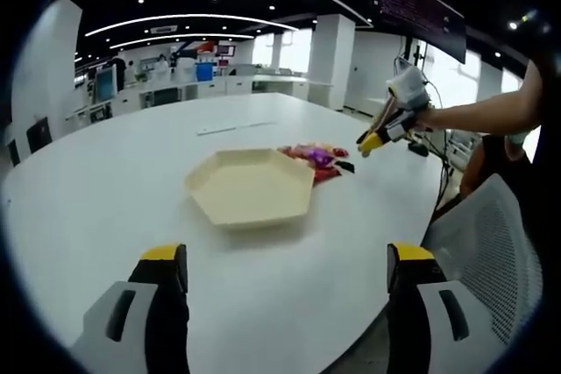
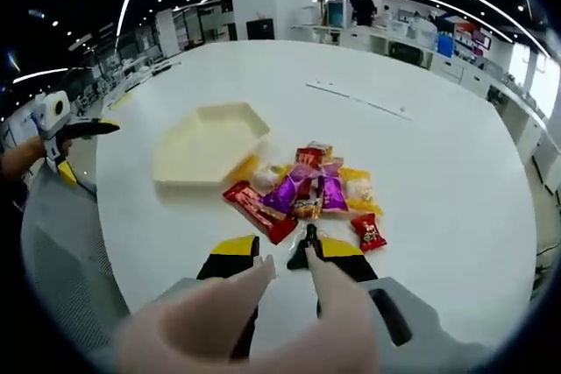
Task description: Place the target food into the container with the food tongs after gripping and lifting it, then release it inside without dropping or visibly crushing the food.
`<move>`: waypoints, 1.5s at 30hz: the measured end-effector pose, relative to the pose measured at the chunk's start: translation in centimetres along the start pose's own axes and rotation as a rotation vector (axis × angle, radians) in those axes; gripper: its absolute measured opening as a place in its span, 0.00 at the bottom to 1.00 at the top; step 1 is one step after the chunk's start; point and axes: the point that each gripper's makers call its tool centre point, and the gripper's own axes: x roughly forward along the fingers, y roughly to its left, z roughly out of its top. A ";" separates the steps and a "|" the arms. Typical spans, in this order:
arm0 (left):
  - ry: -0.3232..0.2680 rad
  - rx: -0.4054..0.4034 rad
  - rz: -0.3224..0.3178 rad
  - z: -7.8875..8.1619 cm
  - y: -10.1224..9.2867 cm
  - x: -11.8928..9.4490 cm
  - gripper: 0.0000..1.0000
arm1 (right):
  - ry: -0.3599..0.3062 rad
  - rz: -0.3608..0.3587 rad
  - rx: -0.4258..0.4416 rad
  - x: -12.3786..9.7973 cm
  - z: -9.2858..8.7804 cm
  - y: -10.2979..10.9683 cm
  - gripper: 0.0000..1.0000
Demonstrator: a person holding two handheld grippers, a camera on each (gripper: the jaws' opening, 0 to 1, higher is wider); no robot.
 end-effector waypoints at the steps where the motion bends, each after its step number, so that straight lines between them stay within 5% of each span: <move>1: 0.001 -0.002 0.001 0.0 0.0 -0.1 0.91 | 0.003 -0.004 0.000 0.2 -0.2 -0.1 0.24; 45: 0.013 -0.029 0.021 -0.7 0.2 -0.6 0.86 | 0.091 -0.006 0.106 4.1 -1.9 -1.4 0.25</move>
